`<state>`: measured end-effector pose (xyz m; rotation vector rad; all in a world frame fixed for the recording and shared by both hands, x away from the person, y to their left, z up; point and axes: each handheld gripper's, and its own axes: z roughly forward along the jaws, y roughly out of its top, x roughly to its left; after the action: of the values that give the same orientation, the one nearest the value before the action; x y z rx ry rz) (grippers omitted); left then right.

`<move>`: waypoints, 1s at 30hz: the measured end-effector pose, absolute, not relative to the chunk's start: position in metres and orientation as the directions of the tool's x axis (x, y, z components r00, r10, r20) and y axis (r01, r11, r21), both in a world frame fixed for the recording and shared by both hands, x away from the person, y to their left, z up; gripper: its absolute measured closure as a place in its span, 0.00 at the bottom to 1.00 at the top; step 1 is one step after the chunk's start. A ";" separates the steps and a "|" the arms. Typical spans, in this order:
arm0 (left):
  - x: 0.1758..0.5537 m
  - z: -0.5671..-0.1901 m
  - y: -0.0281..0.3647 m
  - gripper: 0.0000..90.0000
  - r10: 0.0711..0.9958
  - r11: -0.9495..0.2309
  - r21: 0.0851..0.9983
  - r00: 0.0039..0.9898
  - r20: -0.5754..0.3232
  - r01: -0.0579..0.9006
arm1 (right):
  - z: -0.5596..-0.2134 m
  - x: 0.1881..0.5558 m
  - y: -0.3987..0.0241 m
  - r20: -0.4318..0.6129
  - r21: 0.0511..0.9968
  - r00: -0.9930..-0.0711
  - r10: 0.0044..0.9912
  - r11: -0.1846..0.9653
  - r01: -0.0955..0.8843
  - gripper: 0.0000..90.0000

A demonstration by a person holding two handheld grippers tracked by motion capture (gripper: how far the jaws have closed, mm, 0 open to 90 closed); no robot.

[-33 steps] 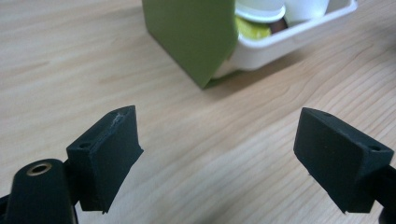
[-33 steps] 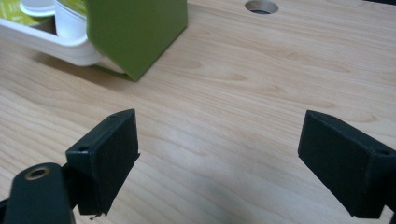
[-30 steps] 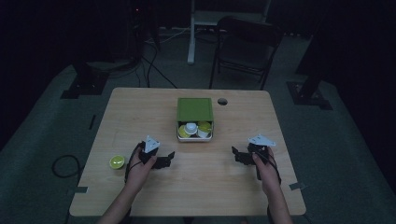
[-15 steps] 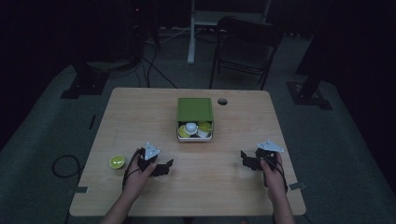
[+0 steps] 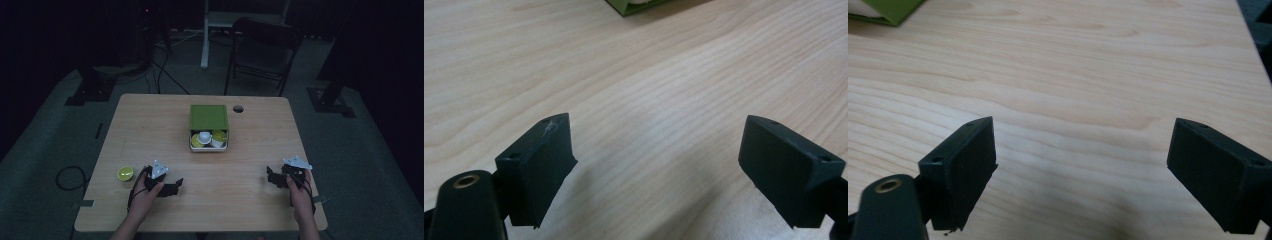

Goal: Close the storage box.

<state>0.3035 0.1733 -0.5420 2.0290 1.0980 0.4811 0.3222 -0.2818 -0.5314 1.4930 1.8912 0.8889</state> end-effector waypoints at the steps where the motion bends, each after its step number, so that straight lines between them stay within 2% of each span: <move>1: 0.302 -0.542 0.173 0.16 0.829 -0.338 0.770 0.558 -0.028 0.541 | -0.532 0.320 -0.283 -0.034 0.780 -0.211 0.977 0.158 0.605 0.13; 16: 0.284 -0.541 0.182 0.16 0.823 -0.398 0.736 0.567 0.023 0.548 | -0.535 0.297 -0.300 -0.056 0.749 -0.146 0.988 0.138 0.648 0.13; 30: 0.283 -0.546 0.180 0.16 0.831 -0.401 0.710 0.556 0.017 0.579 | -0.548 0.295 -0.303 -0.014 0.709 -0.112 0.994 0.089 0.700 0.13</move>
<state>0.2835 0.1802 -0.5455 2.1274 1.1274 0.4909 0.2945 -0.3029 -0.5480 1.6603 1.8693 0.7630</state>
